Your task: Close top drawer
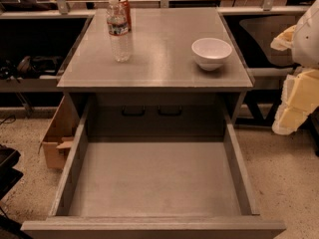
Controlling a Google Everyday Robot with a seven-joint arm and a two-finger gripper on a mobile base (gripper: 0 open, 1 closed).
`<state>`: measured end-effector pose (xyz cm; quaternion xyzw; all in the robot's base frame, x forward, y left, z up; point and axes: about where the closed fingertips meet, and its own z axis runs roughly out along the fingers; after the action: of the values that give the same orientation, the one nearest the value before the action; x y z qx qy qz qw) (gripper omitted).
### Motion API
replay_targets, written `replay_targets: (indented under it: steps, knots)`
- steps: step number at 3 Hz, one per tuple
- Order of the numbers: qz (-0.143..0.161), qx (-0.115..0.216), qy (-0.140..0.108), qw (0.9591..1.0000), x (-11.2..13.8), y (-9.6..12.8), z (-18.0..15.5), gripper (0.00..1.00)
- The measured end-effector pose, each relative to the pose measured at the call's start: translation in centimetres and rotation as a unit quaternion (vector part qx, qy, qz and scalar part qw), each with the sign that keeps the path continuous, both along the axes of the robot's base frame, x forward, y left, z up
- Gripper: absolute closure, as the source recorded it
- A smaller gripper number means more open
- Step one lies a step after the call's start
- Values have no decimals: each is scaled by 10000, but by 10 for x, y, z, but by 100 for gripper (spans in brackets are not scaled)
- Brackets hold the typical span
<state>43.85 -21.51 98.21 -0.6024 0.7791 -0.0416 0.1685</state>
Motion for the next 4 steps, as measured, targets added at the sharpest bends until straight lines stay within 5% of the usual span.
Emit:
replay_targets:
  steps: [2, 4]
  knots:
    - [-157, -315, 199, 9992, -20, 2, -31, 0]
    - [-806, -754, 579, 9922, -102, -12, -115, 41]
